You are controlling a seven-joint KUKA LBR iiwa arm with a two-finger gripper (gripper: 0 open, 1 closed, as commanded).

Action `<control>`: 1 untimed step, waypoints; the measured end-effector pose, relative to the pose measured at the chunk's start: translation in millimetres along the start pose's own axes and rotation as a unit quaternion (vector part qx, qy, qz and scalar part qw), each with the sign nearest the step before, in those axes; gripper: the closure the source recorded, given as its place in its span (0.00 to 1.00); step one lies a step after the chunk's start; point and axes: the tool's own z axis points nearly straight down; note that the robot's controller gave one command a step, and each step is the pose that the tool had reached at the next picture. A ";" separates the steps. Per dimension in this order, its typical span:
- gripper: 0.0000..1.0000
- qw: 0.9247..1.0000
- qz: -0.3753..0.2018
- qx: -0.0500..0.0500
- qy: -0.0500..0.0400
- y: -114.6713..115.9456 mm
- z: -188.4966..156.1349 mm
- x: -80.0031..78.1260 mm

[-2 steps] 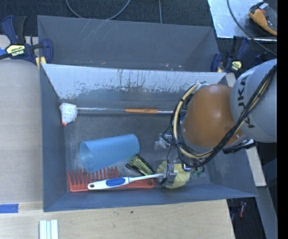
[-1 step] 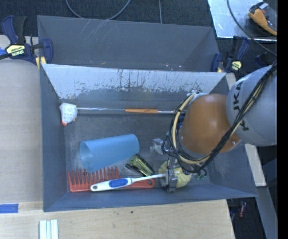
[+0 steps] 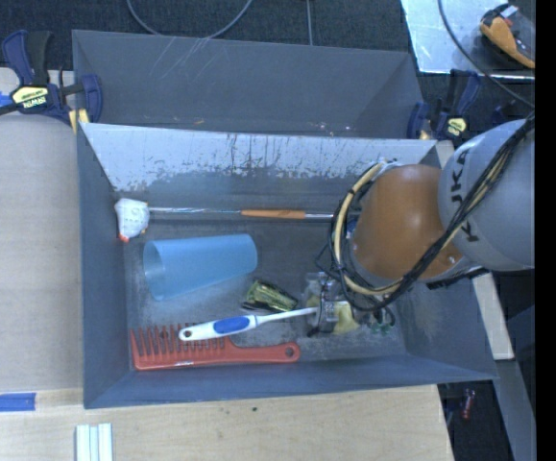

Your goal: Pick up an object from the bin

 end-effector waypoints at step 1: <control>1.00 1.000 0.000 0.000 0.000 0.0 0.0 0.0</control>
Offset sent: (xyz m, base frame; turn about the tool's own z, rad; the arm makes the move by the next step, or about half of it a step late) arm 0.0002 0.0001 0.0097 0.0000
